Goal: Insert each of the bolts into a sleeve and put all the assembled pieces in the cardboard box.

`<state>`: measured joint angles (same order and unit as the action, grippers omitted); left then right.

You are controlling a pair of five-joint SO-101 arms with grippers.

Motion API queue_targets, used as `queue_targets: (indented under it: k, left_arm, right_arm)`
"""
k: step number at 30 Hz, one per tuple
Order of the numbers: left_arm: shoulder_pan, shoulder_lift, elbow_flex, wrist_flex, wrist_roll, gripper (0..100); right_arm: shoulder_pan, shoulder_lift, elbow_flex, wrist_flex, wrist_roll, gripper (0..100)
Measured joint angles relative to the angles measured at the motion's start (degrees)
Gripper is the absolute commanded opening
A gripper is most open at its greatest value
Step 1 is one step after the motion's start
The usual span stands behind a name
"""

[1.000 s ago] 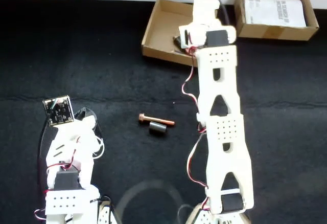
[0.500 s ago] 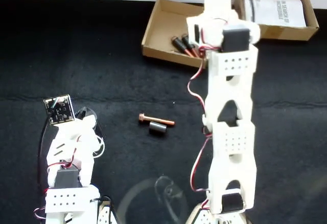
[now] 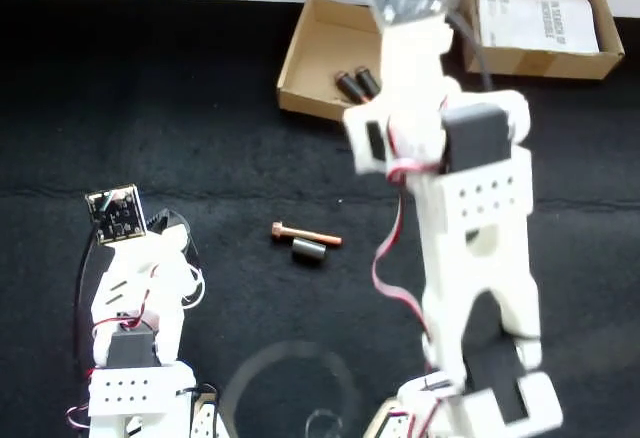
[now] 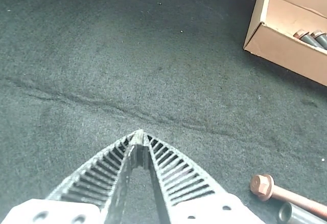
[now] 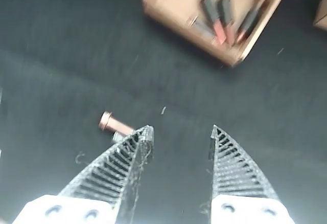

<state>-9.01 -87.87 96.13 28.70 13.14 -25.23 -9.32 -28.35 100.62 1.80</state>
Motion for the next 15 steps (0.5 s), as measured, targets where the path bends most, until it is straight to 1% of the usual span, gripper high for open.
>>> queue_targets:
  k: [3,7,12,15]
  left_arm:
    - [0.00,0.00,0.00,0.00,0.00,3]
    - [0.00,0.00,0.00,0.00,0.00,3]
    - [0.00,0.00,0.00,0.00,0.00,3]
    - [0.00,0.00,0.00,0.00,0.00,3]
  right_arm:
    - [-2.37,-5.98,10.20,0.00,1.32,16.6]
    - [-7.47,-11.60,22.15,0.00,9.67,16.6]
    - [-14.51,-14.07,35.16,0.00,18.29,16.6]
    - [-17.05,-14.07,40.62,0.00,21.63,16.6]
